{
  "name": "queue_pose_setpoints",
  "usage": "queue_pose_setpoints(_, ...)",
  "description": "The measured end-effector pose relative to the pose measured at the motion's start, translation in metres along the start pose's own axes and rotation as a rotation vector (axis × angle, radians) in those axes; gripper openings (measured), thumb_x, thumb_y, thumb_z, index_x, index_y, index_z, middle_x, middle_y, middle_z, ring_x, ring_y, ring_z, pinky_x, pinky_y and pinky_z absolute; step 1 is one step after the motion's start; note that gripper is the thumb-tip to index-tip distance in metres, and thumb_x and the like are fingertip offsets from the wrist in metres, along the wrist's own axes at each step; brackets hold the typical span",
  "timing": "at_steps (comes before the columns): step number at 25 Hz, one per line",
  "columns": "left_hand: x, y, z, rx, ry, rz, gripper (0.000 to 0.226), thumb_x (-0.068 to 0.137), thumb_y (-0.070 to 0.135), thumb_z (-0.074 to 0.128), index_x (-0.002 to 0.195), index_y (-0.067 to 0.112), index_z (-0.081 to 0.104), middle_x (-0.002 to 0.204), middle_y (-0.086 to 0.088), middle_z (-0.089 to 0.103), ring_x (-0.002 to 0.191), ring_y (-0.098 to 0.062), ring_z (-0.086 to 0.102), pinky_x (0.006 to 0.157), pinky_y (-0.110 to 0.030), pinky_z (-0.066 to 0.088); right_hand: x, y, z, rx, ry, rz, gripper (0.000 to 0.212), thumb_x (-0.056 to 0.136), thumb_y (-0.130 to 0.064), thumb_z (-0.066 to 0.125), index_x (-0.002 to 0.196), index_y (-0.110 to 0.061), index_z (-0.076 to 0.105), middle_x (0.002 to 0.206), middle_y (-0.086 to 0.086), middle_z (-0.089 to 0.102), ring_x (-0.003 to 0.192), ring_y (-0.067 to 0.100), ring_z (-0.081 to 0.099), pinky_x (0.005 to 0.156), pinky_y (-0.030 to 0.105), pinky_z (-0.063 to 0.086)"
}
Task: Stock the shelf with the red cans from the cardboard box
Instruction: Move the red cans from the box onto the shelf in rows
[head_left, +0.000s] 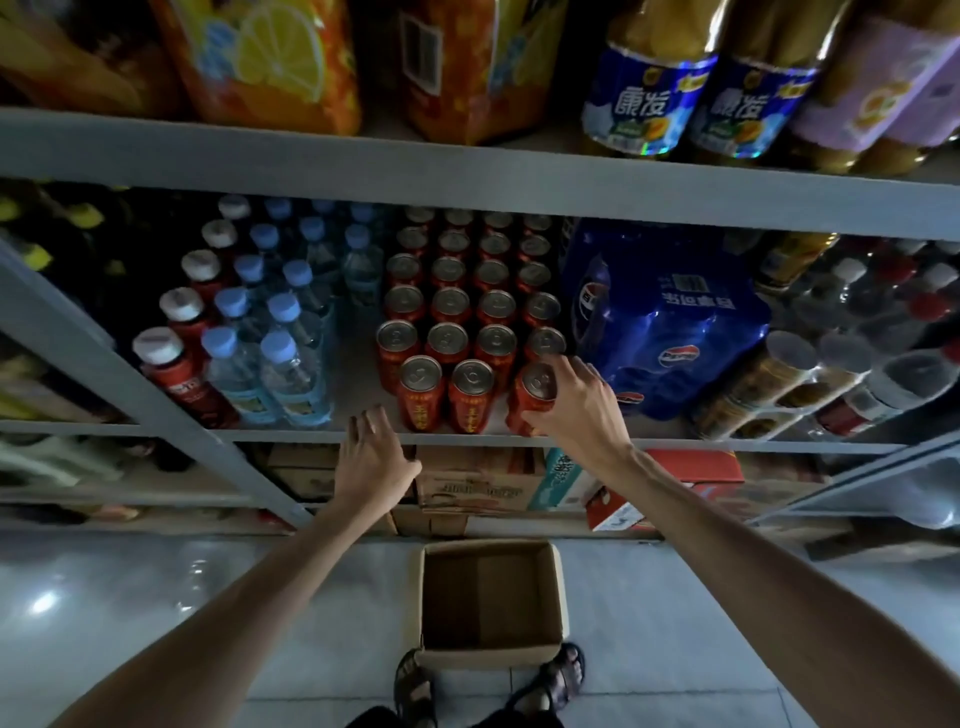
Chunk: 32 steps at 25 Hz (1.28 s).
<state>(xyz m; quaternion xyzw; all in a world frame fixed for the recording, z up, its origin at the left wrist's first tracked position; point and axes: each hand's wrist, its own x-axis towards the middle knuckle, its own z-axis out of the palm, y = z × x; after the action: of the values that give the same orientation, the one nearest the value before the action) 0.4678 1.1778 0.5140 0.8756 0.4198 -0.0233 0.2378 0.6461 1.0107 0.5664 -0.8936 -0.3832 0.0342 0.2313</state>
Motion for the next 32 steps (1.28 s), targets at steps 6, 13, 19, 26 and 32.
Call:
queue_pose_setpoints(6, 0.01, -0.001, 0.014, 0.154, -0.182, 0.067, 0.09, 0.082, 0.035, 0.07, 0.148, 0.006, 0.016, 0.153, -0.022, 0.024, 0.143, -0.039, 0.02, 0.117, -0.049, 0.026, 0.011, 0.005, 0.02, -0.004, -0.018, -0.031, 0.063, 0.073, -0.019, 0.08, 0.129, -0.006, 0.054, 0.134, 0.012, 0.046, 0.11, 0.033, 0.059, 0.091, 0.047, 0.054)
queue_pose_setpoints(13, 0.009, -0.007, 0.019, 0.331, -0.255, 0.116, 0.091, 0.094, 0.038, 0.055, 0.154, 0.003, -0.004, 0.159, -0.028, -0.001, 0.148, -0.043, 0.0, 0.121, -0.05, 0.013, 0.018, 0.005, 0.035, -0.041, -0.044, -0.047, 0.067, 0.075, -0.019, 0.079, 0.134, -0.009, 0.051, 0.14, 0.008, 0.038, 0.113, 0.035, 0.058, 0.09, 0.044, 0.056)
queue_pose_setpoints(19, 0.012, -0.007, 0.02, 0.373, -0.288, 0.126, 0.092, 0.094, 0.04, 0.054, 0.153, 0.001, -0.006, 0.158, -0.031, -0.005, 0.147, -0.046, -0.002, 0.121, -0.051, 0.013, 0.022, 0.004, 0.041, -0.054, -0.06, -0.027, 0.071, 0.074, -0.017, 0.078, 0.137, -0.007, 0.048, 0.143, 0.01, 0.036, 0.116, 0.037, 0.057, 0.092, 0.04, 0.054)
queue_pose_setpoints(26, 0.013, -0.003, 0.009, 0.336, -0.266, 0.12, 0.088, 0.09, 0.038, 0.06, 0.154, 0.006, 0.01, 0.158, -0.023, 0.016, 0.147, -0.038, 0.016, 0.119, -0.046, 0.022, 0.018, -0.004, 0.034, -0.108, -0.107, 0.014, 0.08, 0.076, -0.021, 0.079, 0.143, -0.01, 0.038, 0.141, 0.012, 0.038, 0.118, 0.034, 0.054, 0.091, 0.043, 0.055)
queue_pose_setpoints(32, -0.002, 0.019, -0.026, 0.358, -0.114, 0.245, 0.036, 0.09, 0.032, 0.059, 0.12, 0.013, 0.053, 0.11, -0.006, 0.067, 0.1, -0.022, 0.064, 0.084, -0.033, 0.048, -0.003, -0.005, -0.003, -0.13, -0.028, -0.001, 0.06, 0.082, -0.023, 0.07, 0.136, -0.012, 0.045, 0.125, 0.013, 0.049, 0.111, 0.032, 0.053, 0.084, 0.043, 0.053)
